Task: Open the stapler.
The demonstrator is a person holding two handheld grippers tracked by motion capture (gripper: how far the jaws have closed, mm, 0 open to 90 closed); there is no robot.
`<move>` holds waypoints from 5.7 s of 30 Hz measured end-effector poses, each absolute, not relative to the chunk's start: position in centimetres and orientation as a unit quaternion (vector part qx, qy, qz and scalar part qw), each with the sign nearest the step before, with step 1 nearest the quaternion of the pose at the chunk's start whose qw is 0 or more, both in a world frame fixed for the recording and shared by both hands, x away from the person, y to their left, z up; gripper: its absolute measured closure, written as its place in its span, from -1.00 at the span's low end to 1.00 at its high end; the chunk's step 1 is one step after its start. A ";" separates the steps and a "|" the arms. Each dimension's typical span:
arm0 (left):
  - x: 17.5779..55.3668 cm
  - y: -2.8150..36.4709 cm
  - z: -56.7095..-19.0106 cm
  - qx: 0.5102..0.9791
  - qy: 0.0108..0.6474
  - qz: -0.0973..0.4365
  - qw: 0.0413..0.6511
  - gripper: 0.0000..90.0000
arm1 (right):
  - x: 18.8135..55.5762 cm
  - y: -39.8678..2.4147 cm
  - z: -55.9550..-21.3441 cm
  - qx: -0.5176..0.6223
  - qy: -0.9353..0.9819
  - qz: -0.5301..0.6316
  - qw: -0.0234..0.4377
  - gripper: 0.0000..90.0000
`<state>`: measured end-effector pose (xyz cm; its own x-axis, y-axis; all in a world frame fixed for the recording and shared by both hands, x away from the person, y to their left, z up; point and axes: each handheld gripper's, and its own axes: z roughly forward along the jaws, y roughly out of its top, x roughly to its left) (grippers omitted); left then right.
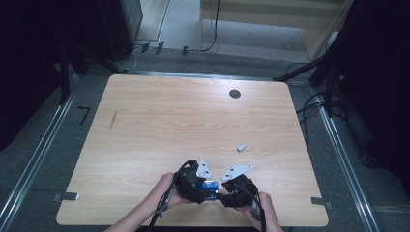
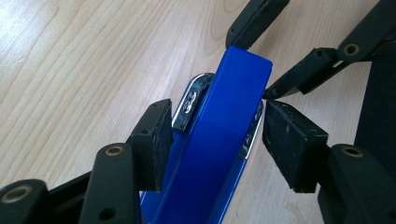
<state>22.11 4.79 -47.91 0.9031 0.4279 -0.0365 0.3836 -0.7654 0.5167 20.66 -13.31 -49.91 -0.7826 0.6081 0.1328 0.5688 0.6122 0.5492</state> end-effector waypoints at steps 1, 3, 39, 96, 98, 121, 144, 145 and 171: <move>22.1 4.6 -48.0 0.939 0.215 0.042 0.265 0.01 | 20.7 -13.2 -50.0 0.327 0.897 0.294 0.033 0.27; 22.1 4.5 -48.1 0.940 0.212 0.041 0.264 0.02 | 20.7 -13.1 -50.1 0.323 0.900 0.291 0.034 0.30; 22.1 5.4 -47.2 0.946 0.143 0.056 0.285 0.43 | 21.1 -12.6 -50.5 0.308 0.901 0.304 0.021 0.45; 21.1 6.2 -45.8 0.944 0.122 0.078 0.295 0.49 | 22.4 -11.6 -49.6 0.312 0.896 0.313 0.038 0.81; 20.9 6.0 -45.8 0.945 0.122 0.083 0.293 0.49 | 22.2 -11.5 -49.5 0.311 0.900 0.304 0.041 0.81; 20.0 6.5 -45.8 0.945 0.101 0.099 0.297 0.49 | 21.7 -12.0 -49.7 0.333 0.890 0.312 0.012 0.82; 20.1 7.3 -45.6 0.942 0.095 0.090 0.310 0.49 | 21.6 -12.5 -49.0 0.326 0.885 0.333 0.020 0.83; 20.2 7.4 -45.6 0.941 0.096 0.088 0.313 0.49 | 21.5 -12.5 -49.0 0.326 0.885 0.331 0.023 0.85; 19.1 10.5 -44.5 0.927 0.134 0.094 0.337 0.49 | 21.2 -11.6 -49.3 0.320 0.900 0.291 0.045 0.91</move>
<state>19.08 10.49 -44.52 0.9464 0.3120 0.0834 0.1855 -0.7366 0.6504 21.22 -11.62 -49.34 -0.7913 0.6022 0.1056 0.5501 0.6258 0.5530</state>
